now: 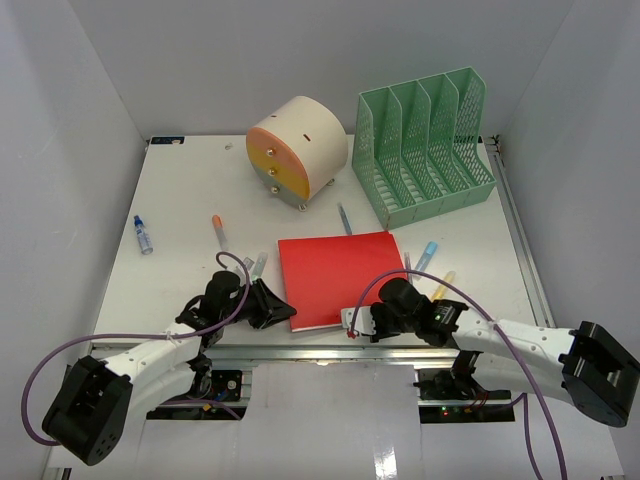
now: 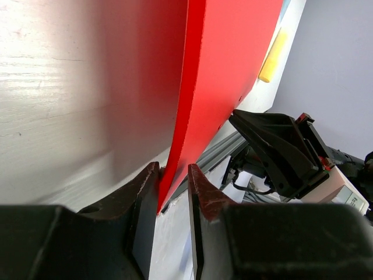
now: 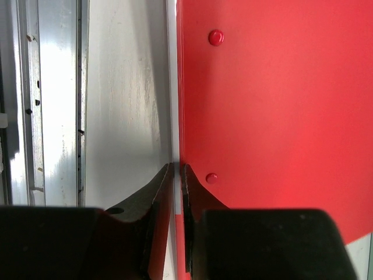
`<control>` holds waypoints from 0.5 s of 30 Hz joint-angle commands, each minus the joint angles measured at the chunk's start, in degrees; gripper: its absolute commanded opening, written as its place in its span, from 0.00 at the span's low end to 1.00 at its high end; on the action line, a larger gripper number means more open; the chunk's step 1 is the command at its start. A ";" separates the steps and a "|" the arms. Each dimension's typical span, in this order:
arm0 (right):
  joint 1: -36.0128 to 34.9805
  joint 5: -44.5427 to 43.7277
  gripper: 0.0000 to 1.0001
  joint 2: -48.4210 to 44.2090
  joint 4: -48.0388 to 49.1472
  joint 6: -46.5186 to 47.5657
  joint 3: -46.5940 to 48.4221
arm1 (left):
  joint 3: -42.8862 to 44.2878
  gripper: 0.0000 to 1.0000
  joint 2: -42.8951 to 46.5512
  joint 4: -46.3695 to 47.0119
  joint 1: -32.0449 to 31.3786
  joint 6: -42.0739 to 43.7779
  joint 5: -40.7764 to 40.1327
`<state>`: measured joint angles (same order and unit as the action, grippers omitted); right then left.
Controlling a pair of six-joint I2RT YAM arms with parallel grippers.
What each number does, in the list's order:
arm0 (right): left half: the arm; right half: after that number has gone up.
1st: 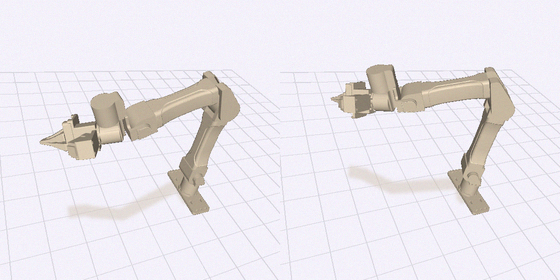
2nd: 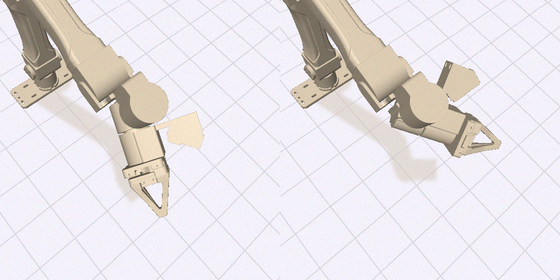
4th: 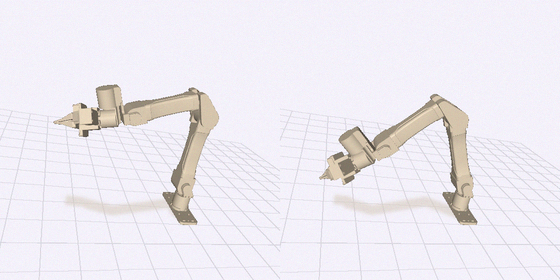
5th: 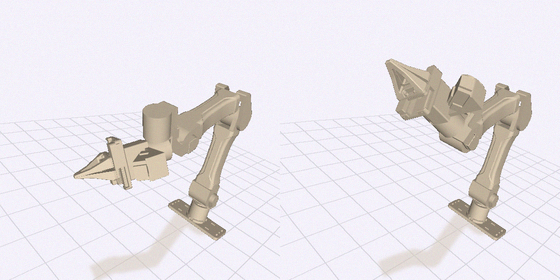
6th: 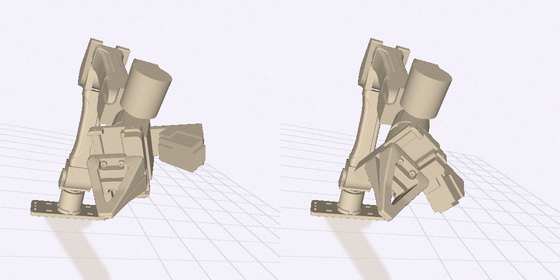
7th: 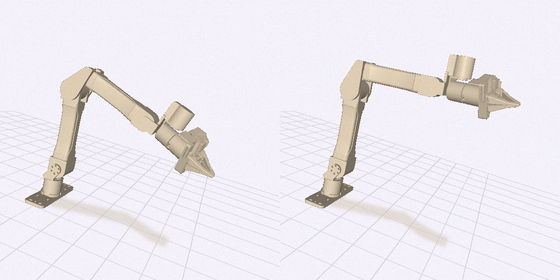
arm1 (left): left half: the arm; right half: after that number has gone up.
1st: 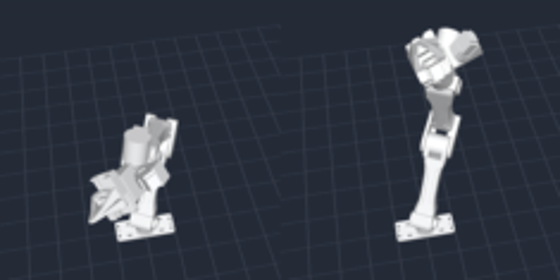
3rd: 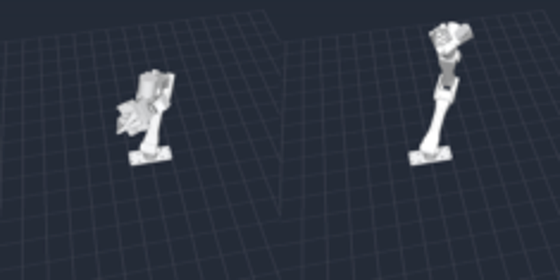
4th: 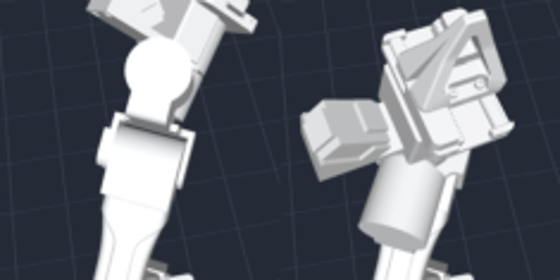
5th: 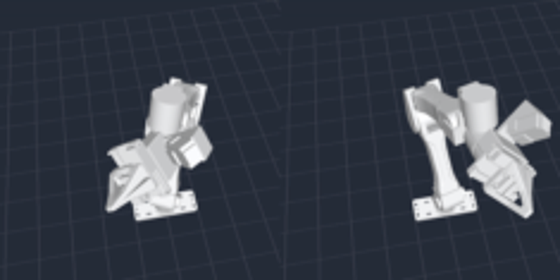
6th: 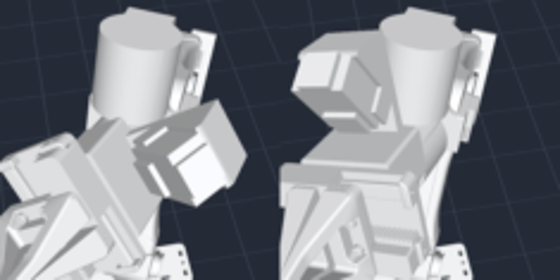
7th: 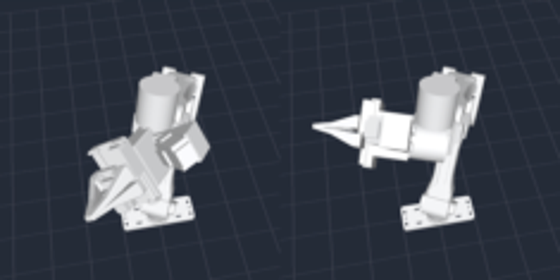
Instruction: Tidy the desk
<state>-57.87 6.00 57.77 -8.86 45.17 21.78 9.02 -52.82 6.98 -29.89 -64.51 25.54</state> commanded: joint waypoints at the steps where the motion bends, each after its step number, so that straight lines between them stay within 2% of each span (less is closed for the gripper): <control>1: -0.46 3.95 0.17 2.06 4.47 0.20 2.36 | 0.58 0.35 0.47 7.39 -0.82 -1.95 6.24; 6: -0.41 4.75 0.20 3.82 4.92 0.54 3.05 | -0.05 0.26 0.15 9.05 -0.87 -2.38 6.81; 11: -0.49 5.45 0.22 6.19 5.42 0.62 4.29 | 0.05 0.09 -0.48 9.81 -0.78 -2.27 7.18; 15: -0.49 5.86 0.23 7.20 6.08 0.62 4.89 | 0.21 0.02 -0.75 9.76 -0.83 -2.07 7.25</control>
<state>-57.92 9.68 63.08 -5.83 45.44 25.08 8.67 -53.96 11.08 -29.91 -65.17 27.54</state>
